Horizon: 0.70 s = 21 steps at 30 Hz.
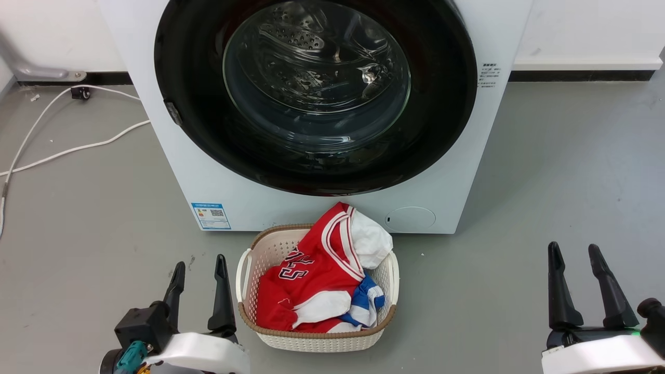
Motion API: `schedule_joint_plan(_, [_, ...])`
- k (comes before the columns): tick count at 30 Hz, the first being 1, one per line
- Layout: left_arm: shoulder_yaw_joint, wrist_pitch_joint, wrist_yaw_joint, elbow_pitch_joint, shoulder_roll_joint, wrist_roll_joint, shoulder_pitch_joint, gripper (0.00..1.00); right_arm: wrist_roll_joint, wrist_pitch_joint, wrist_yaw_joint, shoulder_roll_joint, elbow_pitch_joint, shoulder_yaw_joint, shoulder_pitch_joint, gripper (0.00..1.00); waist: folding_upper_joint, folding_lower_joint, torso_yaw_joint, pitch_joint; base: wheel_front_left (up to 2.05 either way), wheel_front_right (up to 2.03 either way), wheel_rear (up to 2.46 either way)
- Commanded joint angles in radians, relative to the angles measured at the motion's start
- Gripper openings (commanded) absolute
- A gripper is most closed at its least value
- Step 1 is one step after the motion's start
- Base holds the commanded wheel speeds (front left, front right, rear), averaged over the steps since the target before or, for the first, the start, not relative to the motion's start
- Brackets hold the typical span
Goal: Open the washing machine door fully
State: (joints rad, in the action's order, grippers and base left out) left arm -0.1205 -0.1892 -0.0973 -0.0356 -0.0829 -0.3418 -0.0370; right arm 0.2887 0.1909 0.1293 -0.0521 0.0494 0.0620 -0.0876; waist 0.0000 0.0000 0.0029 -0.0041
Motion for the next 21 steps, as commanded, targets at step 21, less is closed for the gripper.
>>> schedule_joint_plan(21, [0.009, -0.051, 0.012, -0.027, 0.021, 0.179, -0.025, 1.0, -0.129, 0.049, 0.001, 0.002, 0.025, -0.003, -0.035, 1.0, 0.0, 0.0, -0.002, -0.003, 0.0, 0.0, 0.0])
